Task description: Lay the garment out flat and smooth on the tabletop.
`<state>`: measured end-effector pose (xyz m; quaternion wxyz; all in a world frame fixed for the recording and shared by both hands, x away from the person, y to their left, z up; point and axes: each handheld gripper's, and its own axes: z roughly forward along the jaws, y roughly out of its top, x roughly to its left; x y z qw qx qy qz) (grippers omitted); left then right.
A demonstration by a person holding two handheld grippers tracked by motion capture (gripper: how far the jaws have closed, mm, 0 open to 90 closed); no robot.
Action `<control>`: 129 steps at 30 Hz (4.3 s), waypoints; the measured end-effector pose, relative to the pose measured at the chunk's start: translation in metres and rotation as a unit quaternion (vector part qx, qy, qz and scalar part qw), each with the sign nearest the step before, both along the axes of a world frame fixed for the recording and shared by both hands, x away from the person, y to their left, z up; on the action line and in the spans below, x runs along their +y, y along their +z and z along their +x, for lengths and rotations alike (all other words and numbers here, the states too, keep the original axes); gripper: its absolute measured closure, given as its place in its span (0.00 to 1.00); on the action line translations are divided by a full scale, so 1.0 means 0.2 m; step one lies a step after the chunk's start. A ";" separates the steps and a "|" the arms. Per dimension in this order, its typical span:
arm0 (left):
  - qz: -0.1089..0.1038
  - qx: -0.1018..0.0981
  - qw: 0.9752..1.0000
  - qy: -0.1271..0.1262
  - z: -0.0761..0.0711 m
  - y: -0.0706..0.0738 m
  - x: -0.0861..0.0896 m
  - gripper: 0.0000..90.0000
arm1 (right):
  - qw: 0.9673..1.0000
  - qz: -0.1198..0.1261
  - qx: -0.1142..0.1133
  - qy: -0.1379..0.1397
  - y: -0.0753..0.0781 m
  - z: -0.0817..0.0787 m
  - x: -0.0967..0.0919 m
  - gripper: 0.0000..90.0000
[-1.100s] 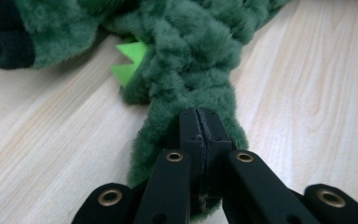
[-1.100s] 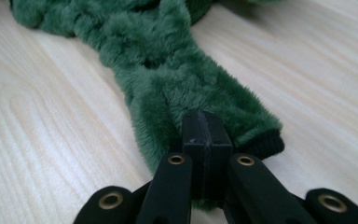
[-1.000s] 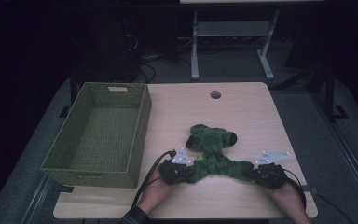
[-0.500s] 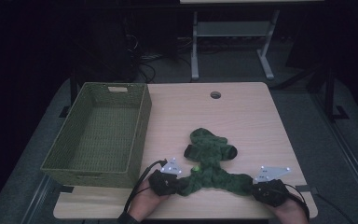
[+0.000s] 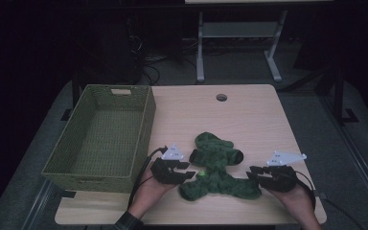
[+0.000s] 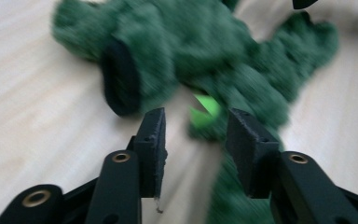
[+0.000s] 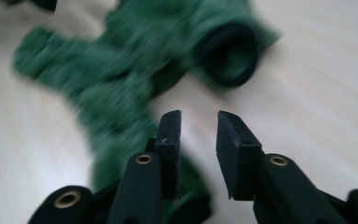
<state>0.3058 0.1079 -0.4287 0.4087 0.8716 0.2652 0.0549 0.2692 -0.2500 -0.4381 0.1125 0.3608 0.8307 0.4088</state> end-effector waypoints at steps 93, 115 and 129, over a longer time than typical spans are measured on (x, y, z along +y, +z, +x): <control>0.034 -0.032 0.997 0.065 0.64 -0.18 -0.14 0.84 | 0.999 -0.018 0.019 -0.029 -0.16 0.71 0.14 0.81; -0.022 -0.010 0.999 0.048 0.35 -0.06 -0.02 0.39 | 0.999 0.008 0.009 -0.053 0.00 0.47 -0.03 0.64; -0.042 -0.025 0.999 0.019 0.06 -0.09 0.06 0.36 | 0.998 0.001 0.005 -0.055 -0.01 0.29 -0.05 0.63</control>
